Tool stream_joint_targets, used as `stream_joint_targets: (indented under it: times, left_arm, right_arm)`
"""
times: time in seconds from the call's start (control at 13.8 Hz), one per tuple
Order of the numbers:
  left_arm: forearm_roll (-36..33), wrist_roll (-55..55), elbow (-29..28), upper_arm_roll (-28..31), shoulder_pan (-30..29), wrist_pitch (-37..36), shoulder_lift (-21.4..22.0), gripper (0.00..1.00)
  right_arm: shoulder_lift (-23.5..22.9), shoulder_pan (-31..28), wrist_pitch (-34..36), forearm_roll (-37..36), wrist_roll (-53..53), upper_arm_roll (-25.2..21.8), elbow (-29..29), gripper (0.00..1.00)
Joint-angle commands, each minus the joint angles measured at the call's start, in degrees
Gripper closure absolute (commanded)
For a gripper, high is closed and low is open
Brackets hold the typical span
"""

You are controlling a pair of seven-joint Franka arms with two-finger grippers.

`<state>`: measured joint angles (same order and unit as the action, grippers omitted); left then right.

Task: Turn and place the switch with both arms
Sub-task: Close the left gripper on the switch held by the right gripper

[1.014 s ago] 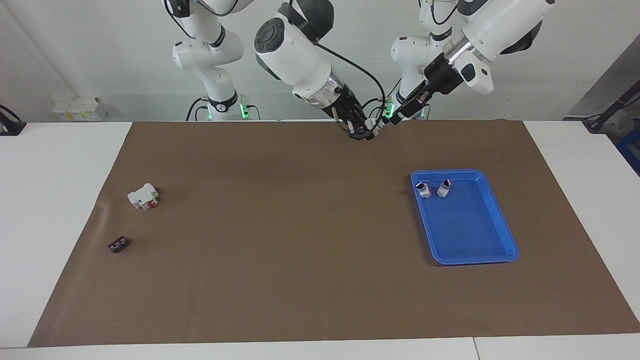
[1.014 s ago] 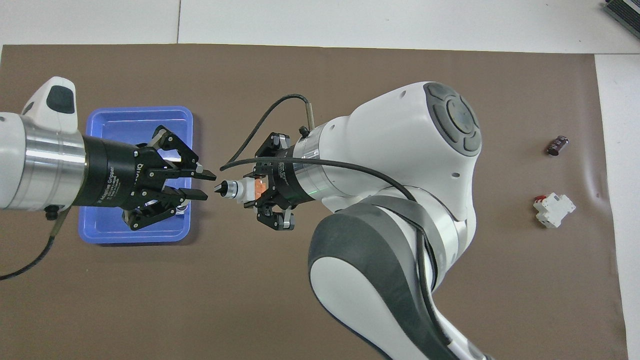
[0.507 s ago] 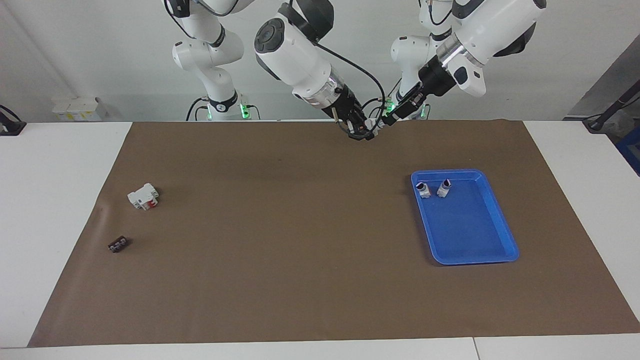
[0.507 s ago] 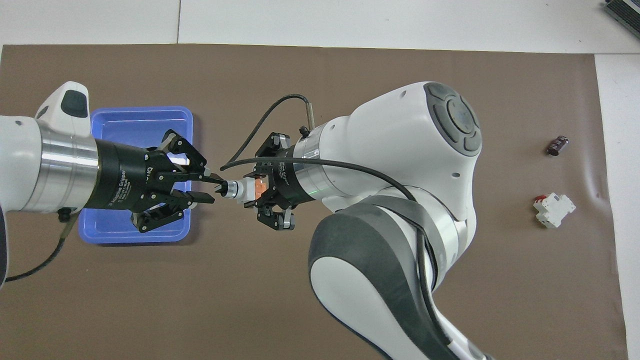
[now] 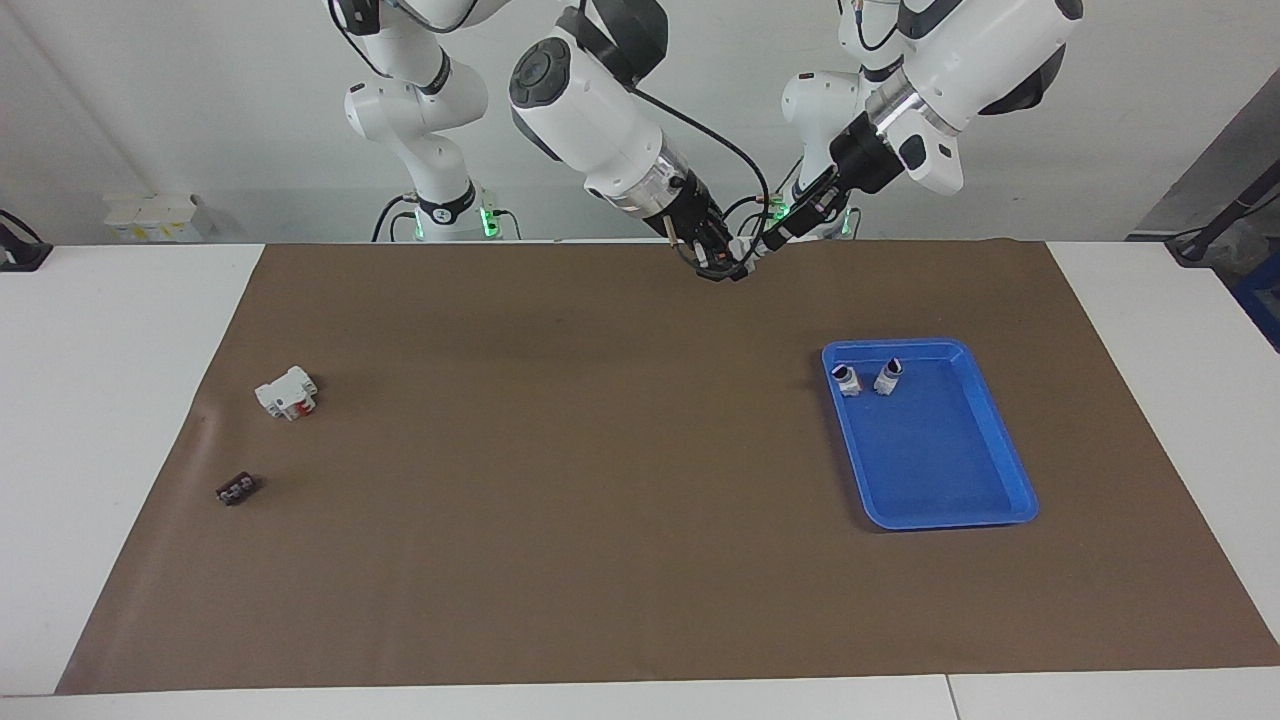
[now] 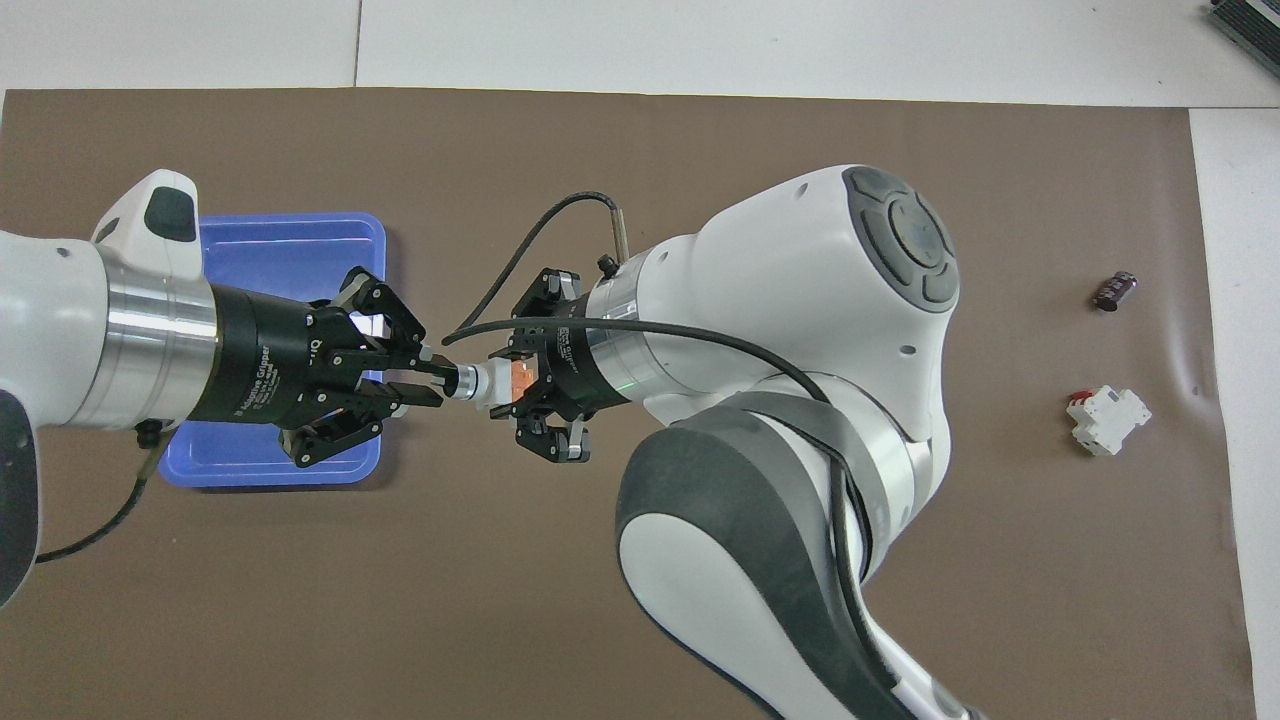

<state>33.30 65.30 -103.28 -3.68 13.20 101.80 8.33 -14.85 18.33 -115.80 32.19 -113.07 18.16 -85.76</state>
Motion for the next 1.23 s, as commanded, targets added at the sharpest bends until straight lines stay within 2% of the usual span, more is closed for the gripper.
stream_joint_targets:
  times: [0.0,0.14,0.22,0.29,0.51,0.65,1.01,1.16]
  left_arm:
    - [0.9,-1.7,-3.4,0.3,1.5,0.7,2.3,0.76]
    - [0.6,-4.6,-3.4,0.3,1.5,0.6,2.3,0.86]
    - [0.6,-6.7,-3.4,0.3,1.5,0.6,2.3,0.98]
    - [0.6,-8.4,-3.3,0.3,1.4,0.5,2.3,1.0]
    - [0.6,-14.0,-3.3,0.4,1.4,0.6,2.3,1.0]
    - [0.5,-21.5,-3.3,0.4,1.1,0.4,2.3,1.0]
    - [-0.9,-55.7,-4.6,0.6,0.4,0.5,2.9,1.0]
    - [-4.6,-63.3,-4.7,0.5,0.9,0.5,3.1,1.0]
  right_arm:
    - [0.4,-0.5,-1.2,-0.7,-0.5,0.4,-0.2,1.0]
    - [0.4,-0.5,-1.2,-0.7,-0.4,0.4,-0.2,1.0]
    - [0.4,-0.5,-1.2,-0.7,-0.4,0.4,-0.2,1.0]
    - [0.4,-0.5,-1.0,-0.8,-0.4,0.4,-0.2,1.0]
    - [0.4,-0.5,-0.8,-0.7,-0.4,0.5,-0.2,1.0]
    - [0.5,-0.5,-0.7,-0.8,-0.3,0.4,-0.4,1.0]
    - [0.5,-0.5,-0.7,-0.8,-0.3,0.4,-0.4,1.0]
    - [0.6,-0.7,-0.6,-0.8,-0.3,0.4,-0.4,1.0]
